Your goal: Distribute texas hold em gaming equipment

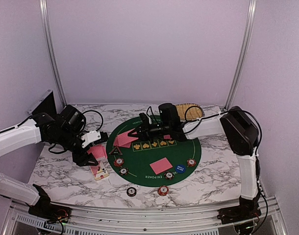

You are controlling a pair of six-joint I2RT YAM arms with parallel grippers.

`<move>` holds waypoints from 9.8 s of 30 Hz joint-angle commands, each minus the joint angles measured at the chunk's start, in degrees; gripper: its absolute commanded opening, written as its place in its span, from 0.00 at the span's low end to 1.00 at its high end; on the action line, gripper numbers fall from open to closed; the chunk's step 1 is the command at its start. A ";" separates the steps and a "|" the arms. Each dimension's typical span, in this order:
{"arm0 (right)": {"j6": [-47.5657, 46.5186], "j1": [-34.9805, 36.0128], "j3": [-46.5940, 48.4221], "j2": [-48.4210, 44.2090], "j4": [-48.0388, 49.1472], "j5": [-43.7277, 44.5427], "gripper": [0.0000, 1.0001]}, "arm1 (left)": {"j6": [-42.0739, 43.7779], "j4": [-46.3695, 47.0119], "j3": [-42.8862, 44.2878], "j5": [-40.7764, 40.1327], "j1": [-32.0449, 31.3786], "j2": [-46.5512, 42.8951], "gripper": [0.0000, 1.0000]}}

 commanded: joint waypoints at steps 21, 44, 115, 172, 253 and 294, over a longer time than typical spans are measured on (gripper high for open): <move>-5.60 -2.70 28.56 25.60 -6.21 11.77 0.06 | 0.05 -0.44 0.04 1.16 0.05 -0.95 0.00; -20.67 -0.84 31.86 20.12 -33.42 27.69 0.64 | -0.21 -0.49 -0.18 1.57 0.14 -1.42 0.00; -26.70 4.31 1.42 -5.70 -17.57 20.59 0.93 | -0.26 -0.47 1.19 1.74 0.22 -0.11 0.00; -1.85 16.44 2.01 1.37 9.00 1.66 0.91 | -0.13 -0.37 1.31 1.55 0.22 -0.41 0.00; 0.26 12.05 0.11 -4.43 4.71 4.22 0.12 | -0.66 -0.14 -0.62 0.44 0.22 -0.91 0.00; -24.99 -25.96 -11.02 -11.30 -21.05 8.06 0.00 | -0.74 -0.15 -0.24 0.43 0.22 -0.47 0.00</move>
